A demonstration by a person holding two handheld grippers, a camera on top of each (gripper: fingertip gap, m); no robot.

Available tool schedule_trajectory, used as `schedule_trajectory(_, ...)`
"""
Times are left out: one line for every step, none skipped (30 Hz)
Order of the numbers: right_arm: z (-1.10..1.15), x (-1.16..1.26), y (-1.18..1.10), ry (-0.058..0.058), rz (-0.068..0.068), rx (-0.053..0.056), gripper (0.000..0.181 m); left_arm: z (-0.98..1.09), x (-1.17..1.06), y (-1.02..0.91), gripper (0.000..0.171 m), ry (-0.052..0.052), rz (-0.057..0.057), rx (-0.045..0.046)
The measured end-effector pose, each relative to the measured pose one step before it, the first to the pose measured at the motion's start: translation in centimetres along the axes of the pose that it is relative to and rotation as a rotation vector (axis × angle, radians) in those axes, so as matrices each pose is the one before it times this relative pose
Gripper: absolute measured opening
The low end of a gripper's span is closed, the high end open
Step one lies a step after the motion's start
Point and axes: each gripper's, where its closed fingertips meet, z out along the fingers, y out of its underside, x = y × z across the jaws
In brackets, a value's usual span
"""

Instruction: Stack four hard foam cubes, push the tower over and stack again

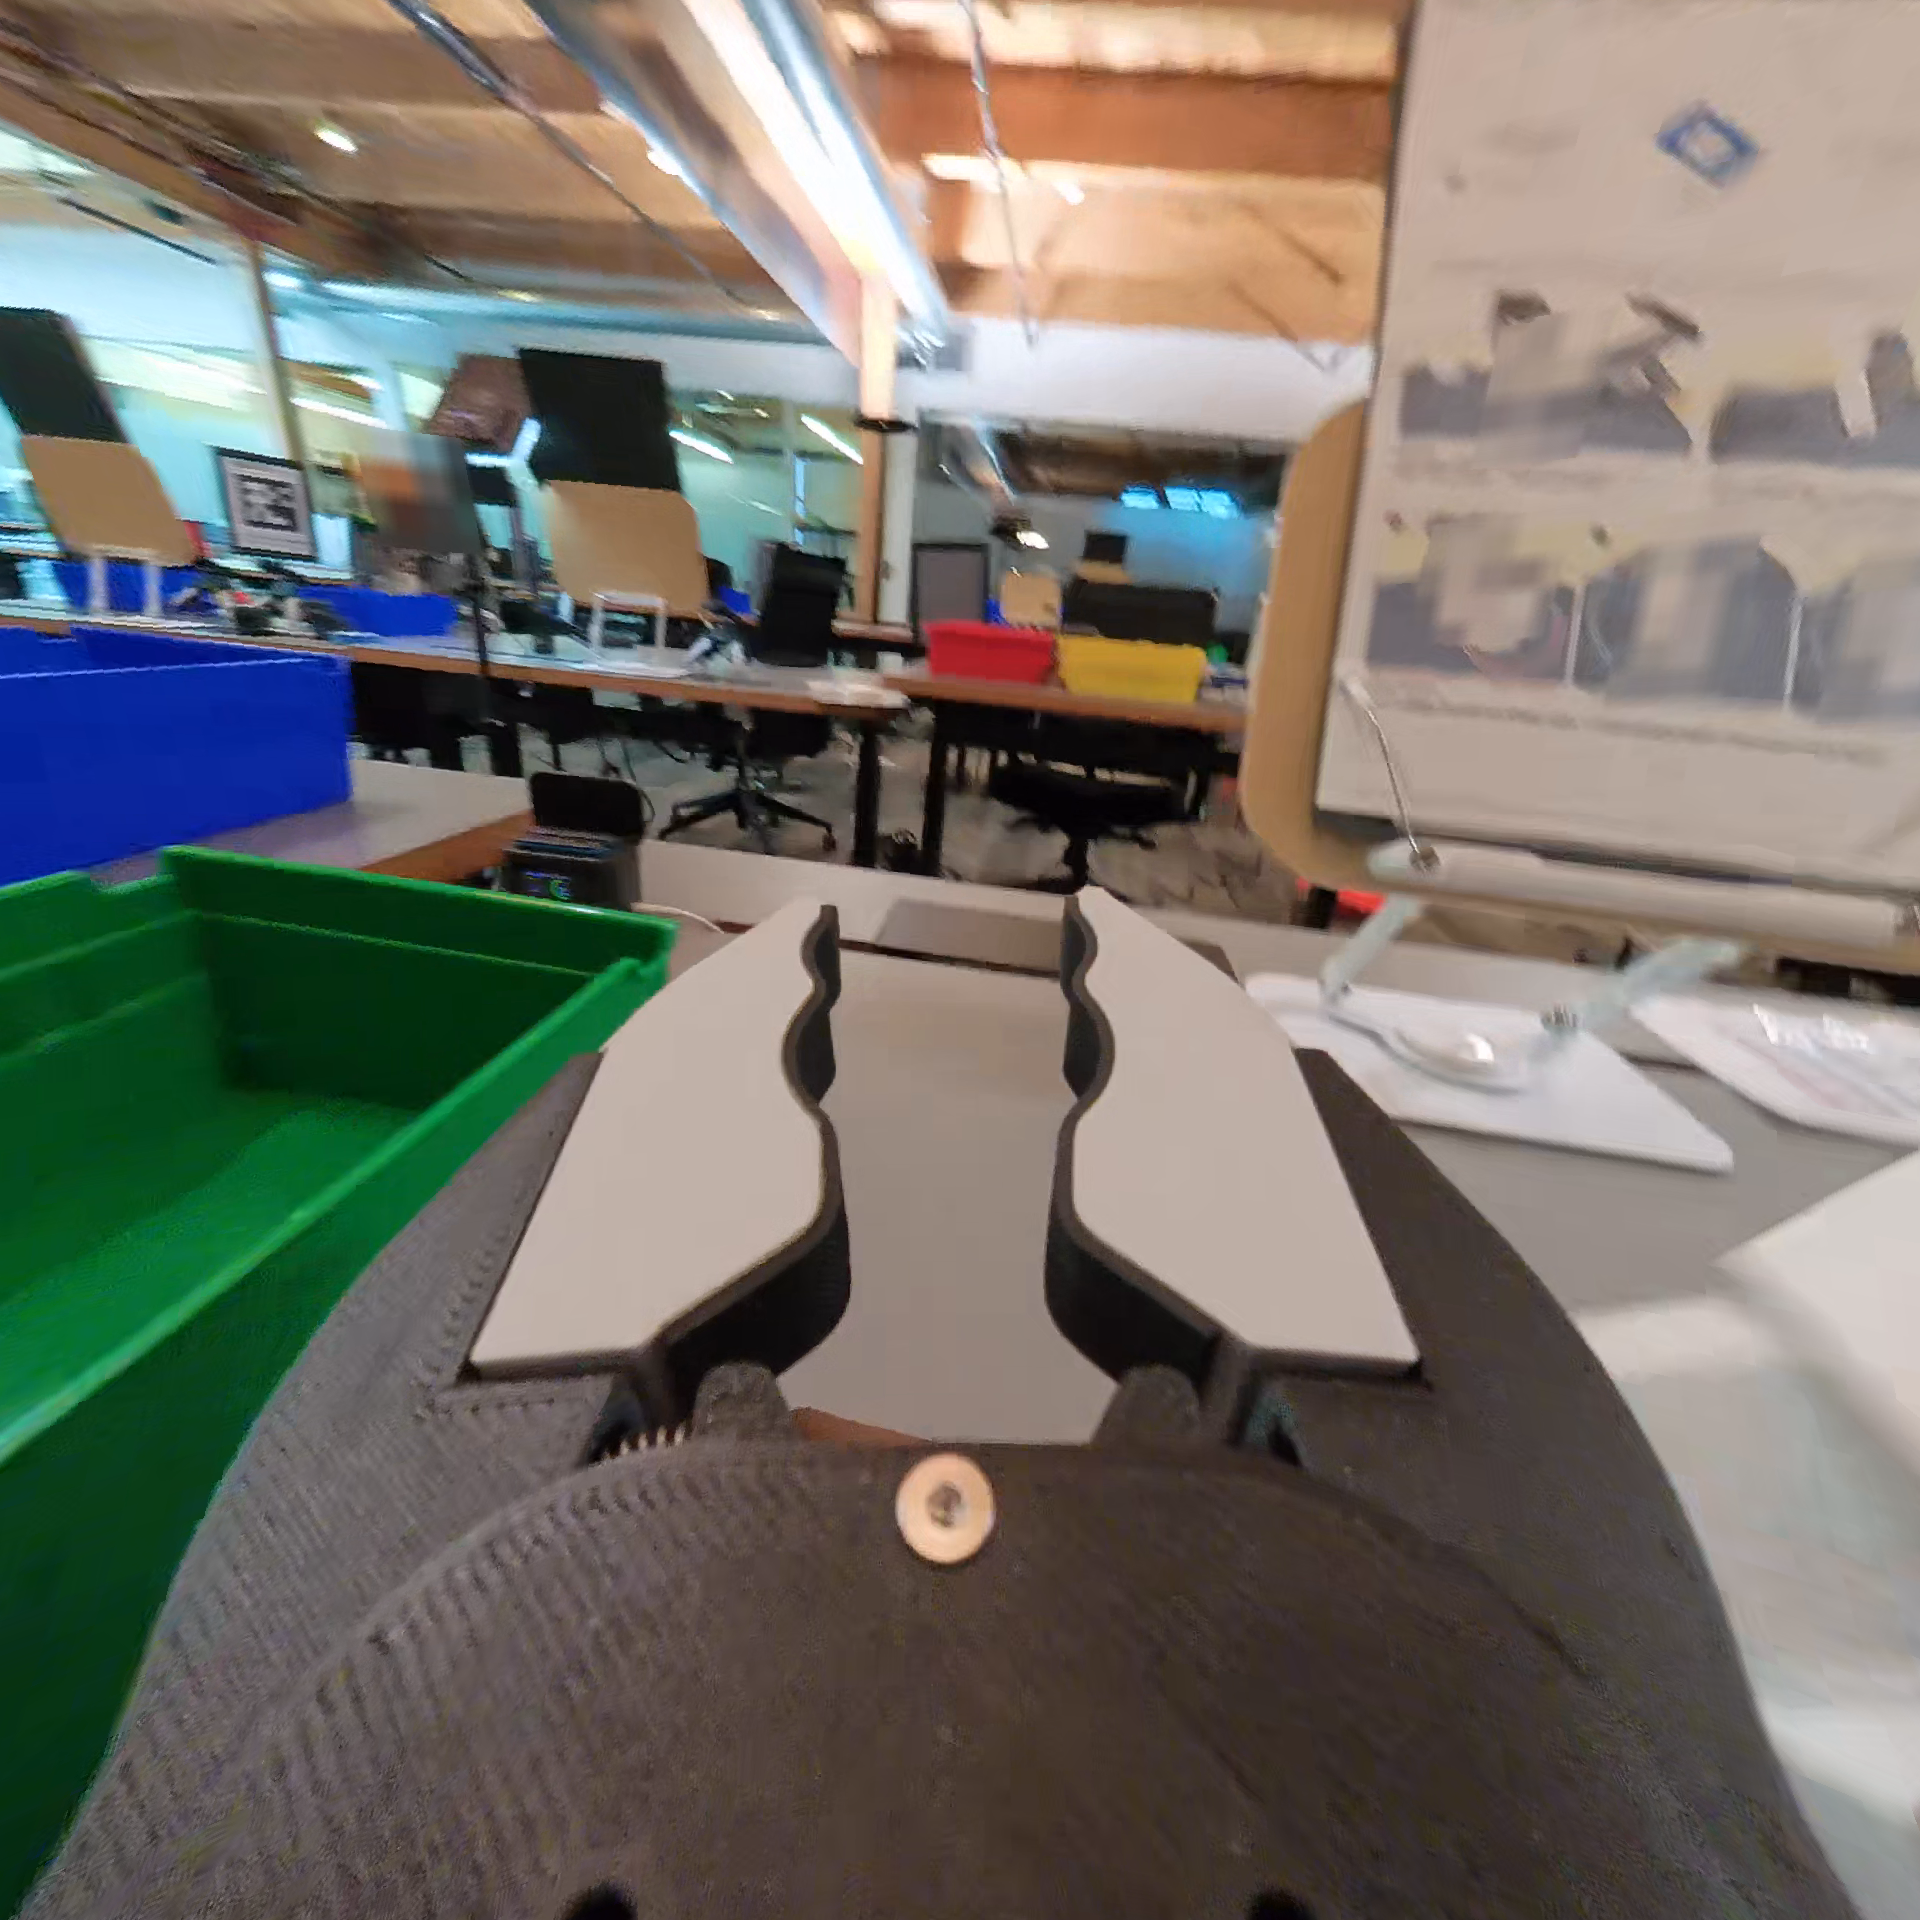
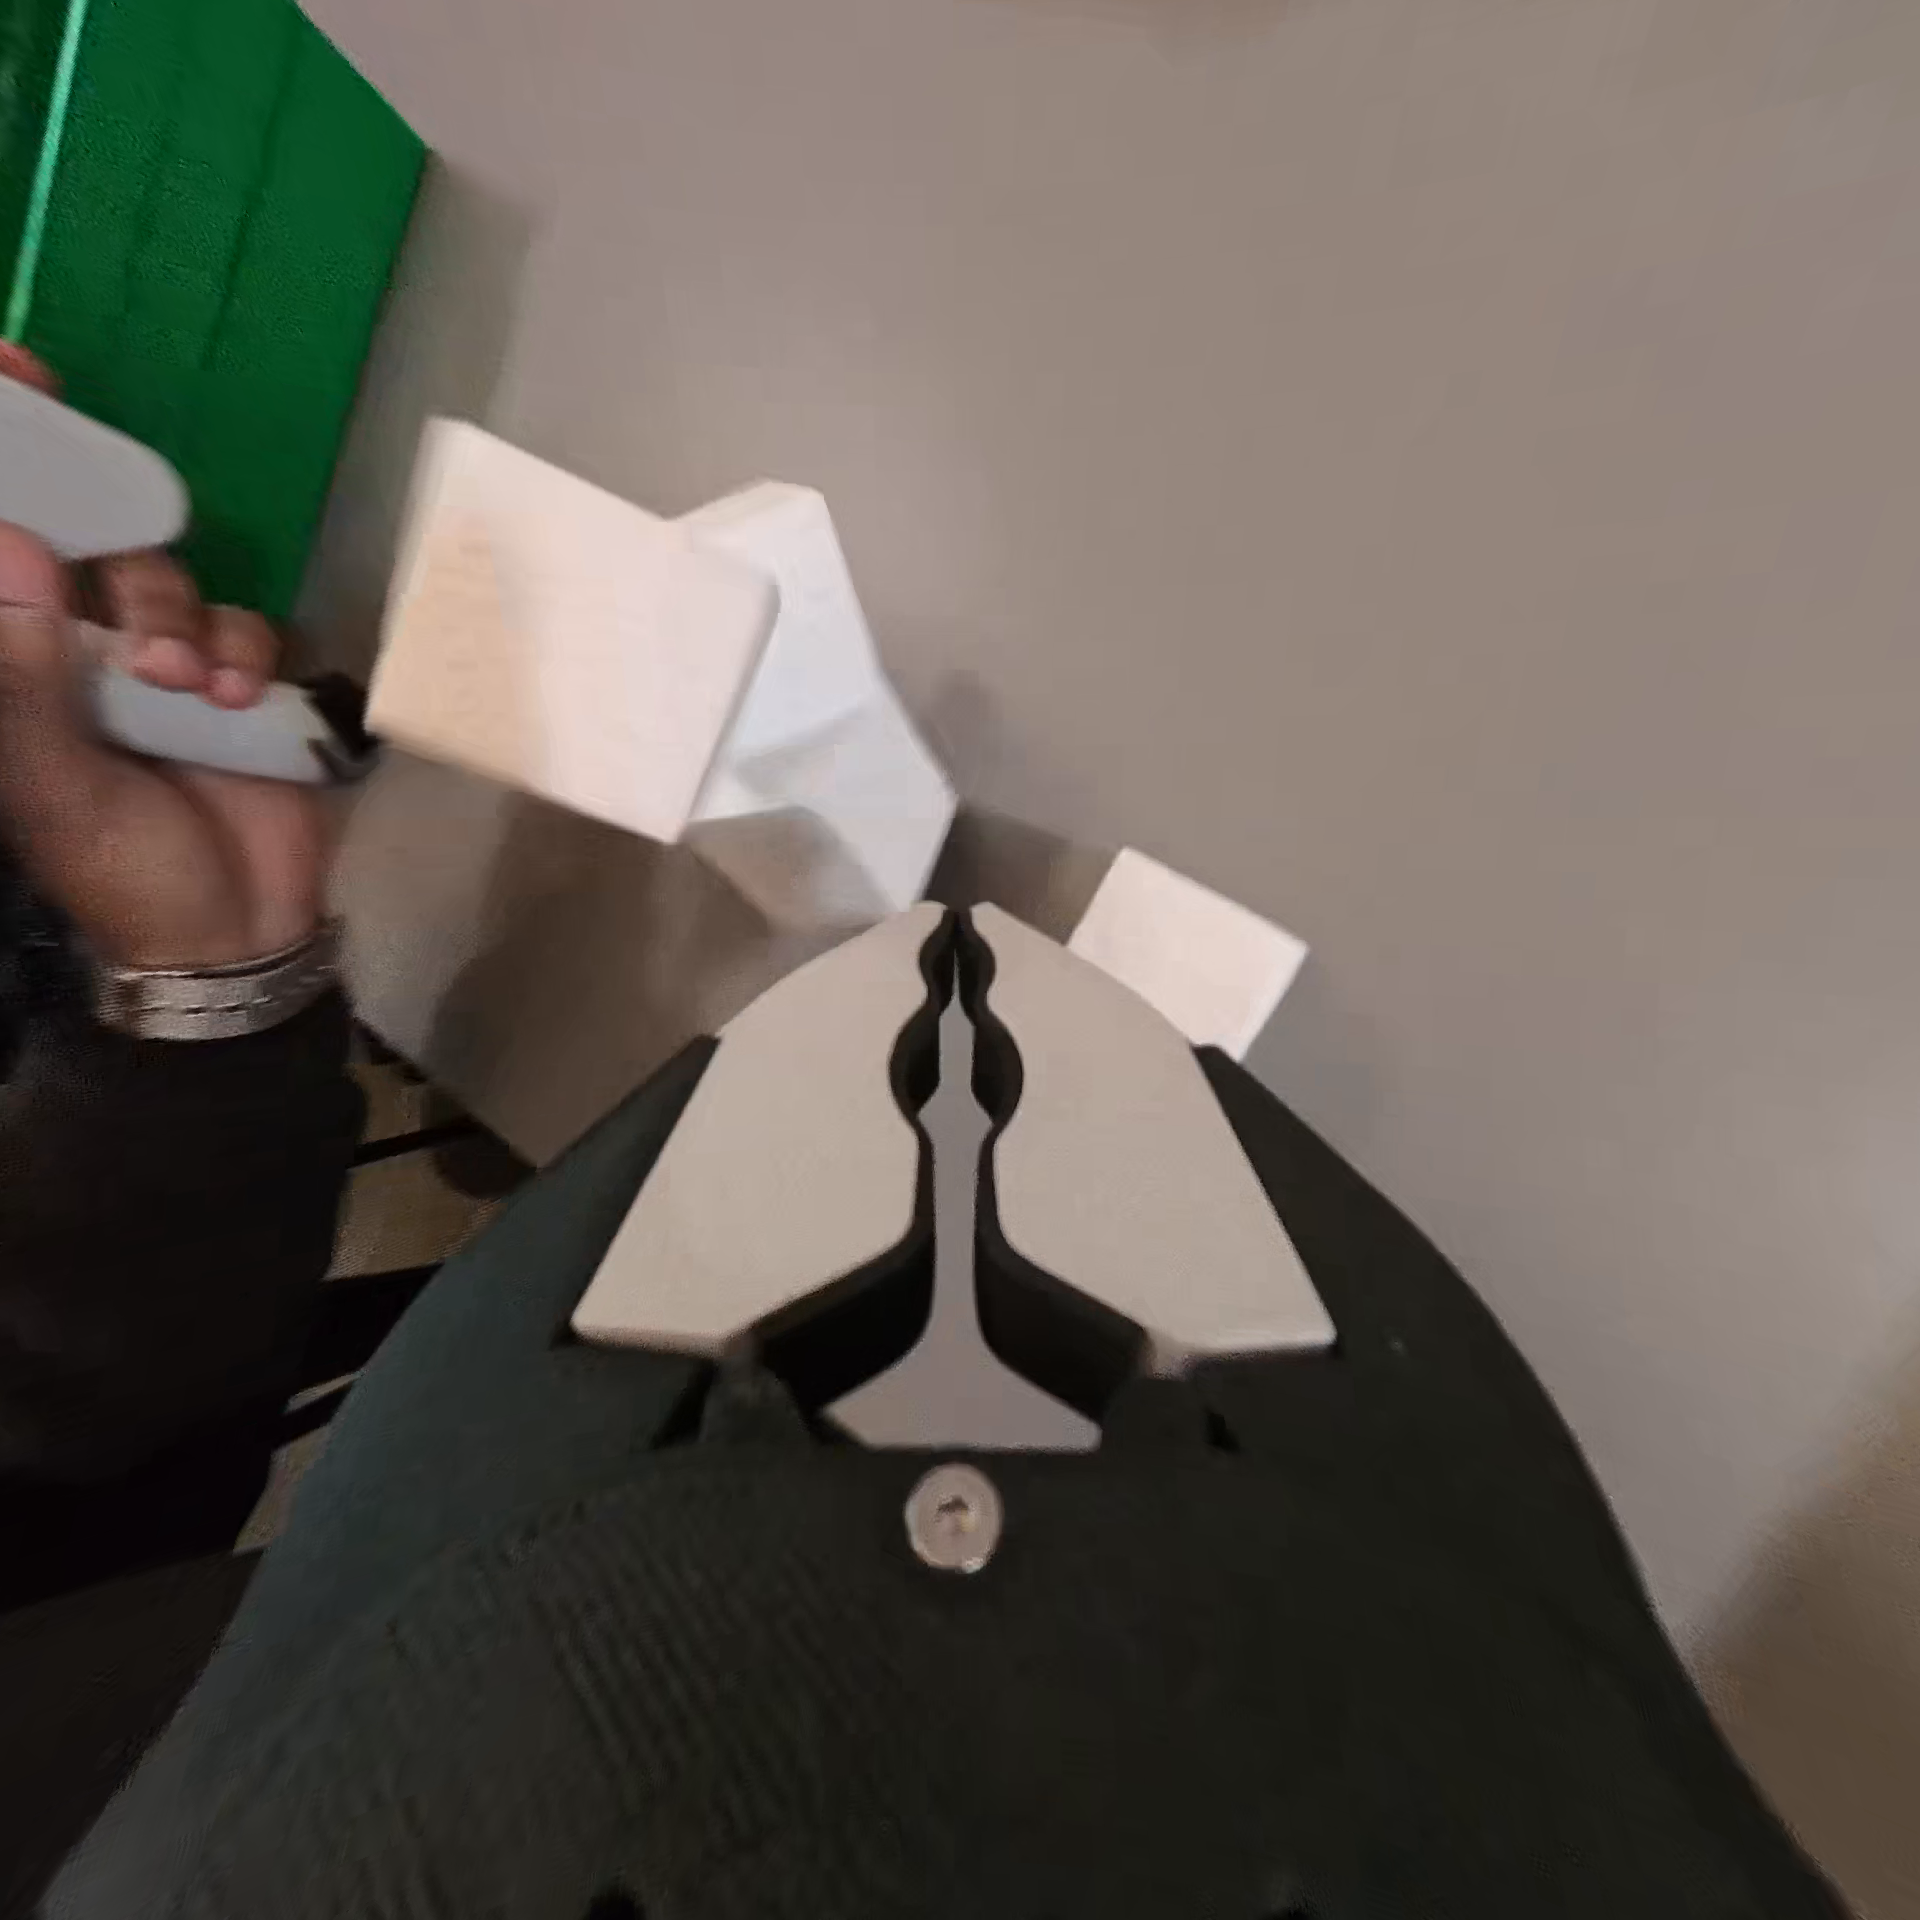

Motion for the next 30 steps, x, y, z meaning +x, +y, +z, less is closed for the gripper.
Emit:
schedule_trajectory(-0.035,0.412,-0.249,0.0143,-0.005,0.0131,0.0,-0.152,-0.723,-0.355,0.041,-0.017,-0.0209,0.015)
schedule_trajectory(-0.102,0.383,-0.052,-0.009,0.0226,0.0084,0.0,-0.041,-0.427,-0.044,0.041,-0.008,-0.0112,0.00116)
schedule_trajectory(-0.199,0.343,-0.019,-0.0253,0.0241,0.0122,0.0,0.061,-0.038,0.251,0.041,0.0053,-0.0022,-0.01227)
schedule_trajectory(-0.319,0.452,-0.071,-0.0245,0.0196,0.0226,0.001,0.101,0.086,0.35,0.041,0.0034,0.0022,-0.01488)
schedule_trajectory(-0.388,0.711,-0.074,-0.0127,0.0129,0.0257,0.002,0.104,0.199,0.263,0.041,0.0036,0.005,-0.0091)
schedule_trajectory(-0.42,0.784,-0.052,-0.0128,-0.0005,0.0266,0.004,0.094,0.341,0.156,0.042,0.0096,0.0093,-0.00381)
schedule_trajectory(-0.441,0.781,-0.068,-0.0181,-0.0103,0.0341,0.006,0.075,0.384,0.073,0.042,0.0106,0.0139,0.0)
schedule_trajectory(-0.42,0.884,-0.076,-0.0139,-0.0103,0.0417,0.009,0.068,0.48,0.107,0.042,0.0174,0.0169,-0.0026)
schedule_trajectory(-0.37,0.92,-0.008,-0.0143,-0.0159,0.0431,0.013,0.058,0.449,0.121,0.042,0.0151,0.0159,-0.00285)
schedule_trajectory(-0.265,0.921,0.153,-0.0127,-0.0162,0.0389,0.02,0.031,0.386,0.161,0.042,0.0114,0.0111,-0.00455)
schedule_trajectory(-0.191,0.943,0.284,-0.0079,-0.0083,0.0366,0.026,0.03,0.447,0.206,0.042,0.0173,0.0048,-0.00765)
schedule_trajectory(-0.129,0.811,0.321,-0.0116,-0.0071,0.0391,0.031,0.0,0.394,0.156,0.042,0.0155,0.0009,-0.0069)
schedule_trajectory(-0.118,0.638,0.339,-0.0173,-0.0138,0.0426,0.038,-0.023,0.283,0.074,0.042,0.0097,0.0004,-0.00288)
schedule_trajectory(-0.135,0.696,0.375,-0.0045,-0.0098,0.0411,0.043,-0.039,0.262,0.023,0.042,0.0104,0.0039,-0.00082)
schedule_trajectory(-0.192,0.527,0.342,-0.0005,-0.0015,0.026,0.042,-0.05,0.166,-0.044,0.042,0.0063,0.0061,0.00164)
schedule_trajectory(-0.209,-0.124,0.094,-0.0266,-0.0061,0.0107,0.042,-0.044,0.086,-0.095,0.042,0.0014,0.0033,0.00446)
schedule_trajectory(-0.235,-0.476,-0.161,-0.0394,-0.0266,0.0033,0.045,-0.038,0.097,-0.123,0.042,0.0024,0.001,0.0064)
schedule_trajectory(-0.243,-0.276,-0.529,-0.0191,-0.0349,0.0221,0.047,-0.078,0.105,-0.173,0.042,0.0024,0.004,0.00964)
schedule_trajectory(-0.236,-0.215,-0.758,-0.0113,-0.0335,0.0464,0.046,-0.155,0.023,-0.327,0.042,-0.0057,0.007,0.01891)
schedule_trajectory(-0.153,-0.218,-0.677,-0.0133,-0.0198,0.0519,0.048,-0.232,0.033,-0.535,0.042,-0.0069,0.0062,0.02645)
schedule_trajectory(-0.049,-0.165,-0.273,-0.0141,-0.0058,0.0314,0.051,-0.322,0.16,-0.722,0.041,-0.0015,0.0028,0.03446)
schedule_trajectory(0.003,-0.114,0.124,-0.0187,0.0007,0.0046,0.055,-0.388,0.288,-0.84,0.04,0.0026,-0.0031,0.03718)
schedule_trajectory(0.056,-0.031,0.318,-0.0189,0.0023,-0.0109,0.057,-0.395,0.552,-0.798,0.04,0.0141,-0.0072,0.03183)
schedule_trajectory(0.082,0.193,0.339,-0.0046,0.0035,-0.0154,0.058,-0.366,0.773,-0.65,0.04,0.0222,-0.009,0.0227)
schedule_trajectory(0.058,0.205,0.161,-0.0009,0.0009,-0.0058,0.059,-0.313,1.022,-0.455,0.04,0.0305,-0.0103,0.01317)
schedule_trajectory(0.002,0.085,-0.022,-0.0039,-0.0017,0.004,0.06,-0.258,1.364,-0.239,0.04,0.0453,-0.0103,0.0057)
schedule_trajectory(-0.051,0.032,-0.164,-0.0024,-0.0016,0.0108,0.06,-0.181,1.597,-0.046,0.04,0.0533,-0.0028,-0.00158)
schedule_trajectory(-0.124,-0.05,-0.279,-0.004,-0.0021,0.0171,0.06,-0.09,1.763,0.106,0.04,0.0588,0.008,-0.00937)
schedule_trajectory(-0.17,-0.117,-0.296,-0.0043,-0.0026,0.019,0.06,-0.025,1.865,0.133,0.041,0.0607,0.0124,-0.01109)
schedule_trajectory(-0.217,-0.098,-0.261,-0.0016,-0.0025,0.0179,0.061,0.03,1.979,0.145,0.04,0.0654,0.0083,-0.01058)
